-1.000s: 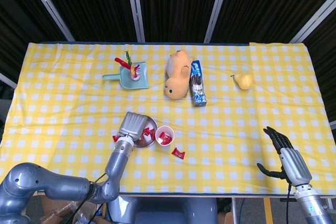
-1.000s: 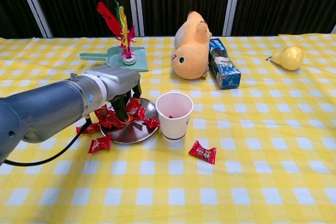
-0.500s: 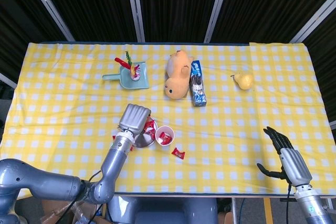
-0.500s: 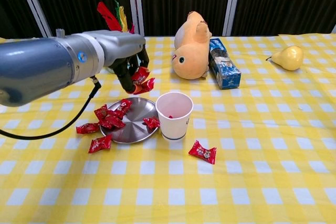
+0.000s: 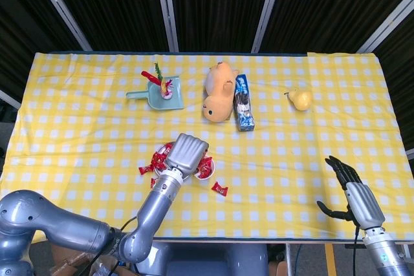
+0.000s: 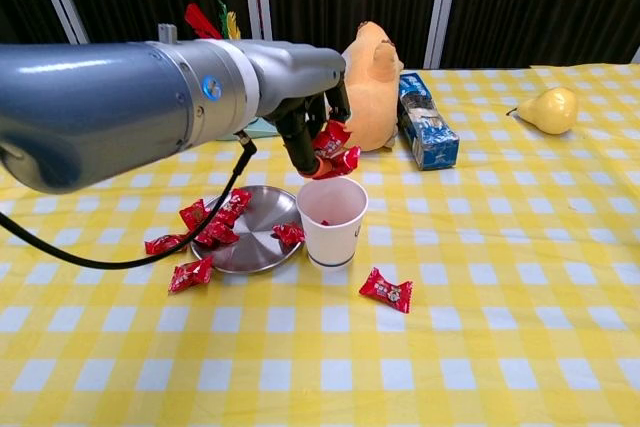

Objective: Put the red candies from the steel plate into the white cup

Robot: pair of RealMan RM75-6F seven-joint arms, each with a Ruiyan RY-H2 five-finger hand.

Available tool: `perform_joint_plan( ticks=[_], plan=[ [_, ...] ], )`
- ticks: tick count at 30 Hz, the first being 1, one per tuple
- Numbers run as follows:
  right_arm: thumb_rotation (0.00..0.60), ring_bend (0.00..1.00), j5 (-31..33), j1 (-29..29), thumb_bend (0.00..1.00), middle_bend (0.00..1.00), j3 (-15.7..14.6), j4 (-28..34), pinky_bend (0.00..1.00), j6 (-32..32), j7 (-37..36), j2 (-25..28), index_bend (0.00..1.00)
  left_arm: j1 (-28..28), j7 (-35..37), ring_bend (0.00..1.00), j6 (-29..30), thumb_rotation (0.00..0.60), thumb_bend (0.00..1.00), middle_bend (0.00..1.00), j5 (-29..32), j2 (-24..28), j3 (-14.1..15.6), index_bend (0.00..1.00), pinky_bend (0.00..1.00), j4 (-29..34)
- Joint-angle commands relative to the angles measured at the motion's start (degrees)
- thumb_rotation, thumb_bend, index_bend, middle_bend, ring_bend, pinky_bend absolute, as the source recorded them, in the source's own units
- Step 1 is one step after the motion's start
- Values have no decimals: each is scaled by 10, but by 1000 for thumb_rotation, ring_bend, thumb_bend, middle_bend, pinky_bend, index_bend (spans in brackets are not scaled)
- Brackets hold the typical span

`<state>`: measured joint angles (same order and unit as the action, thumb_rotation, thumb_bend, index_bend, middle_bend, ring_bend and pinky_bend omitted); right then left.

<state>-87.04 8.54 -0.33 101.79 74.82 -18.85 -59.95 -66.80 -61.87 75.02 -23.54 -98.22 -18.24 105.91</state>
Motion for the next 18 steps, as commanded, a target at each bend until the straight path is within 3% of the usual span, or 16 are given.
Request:
perform_joint_plan(
  ticks=[1, 18],
  plan=[
    [600, 0, 0, 0, 327, 0, 0, -1, 0, 0, -1, 0, 0, -9, -8, 931, 2, 600, 403, 672, 12, -14, 4, 586, 987, -13],
    [600, 0, 0, 1, 327, 0, -1, 0, 0, -2, -5, 1, 0, -35, -15, 922, -4, 600, 337, 636, 43, -61, -4, 519, 987, -73]
  ],
)
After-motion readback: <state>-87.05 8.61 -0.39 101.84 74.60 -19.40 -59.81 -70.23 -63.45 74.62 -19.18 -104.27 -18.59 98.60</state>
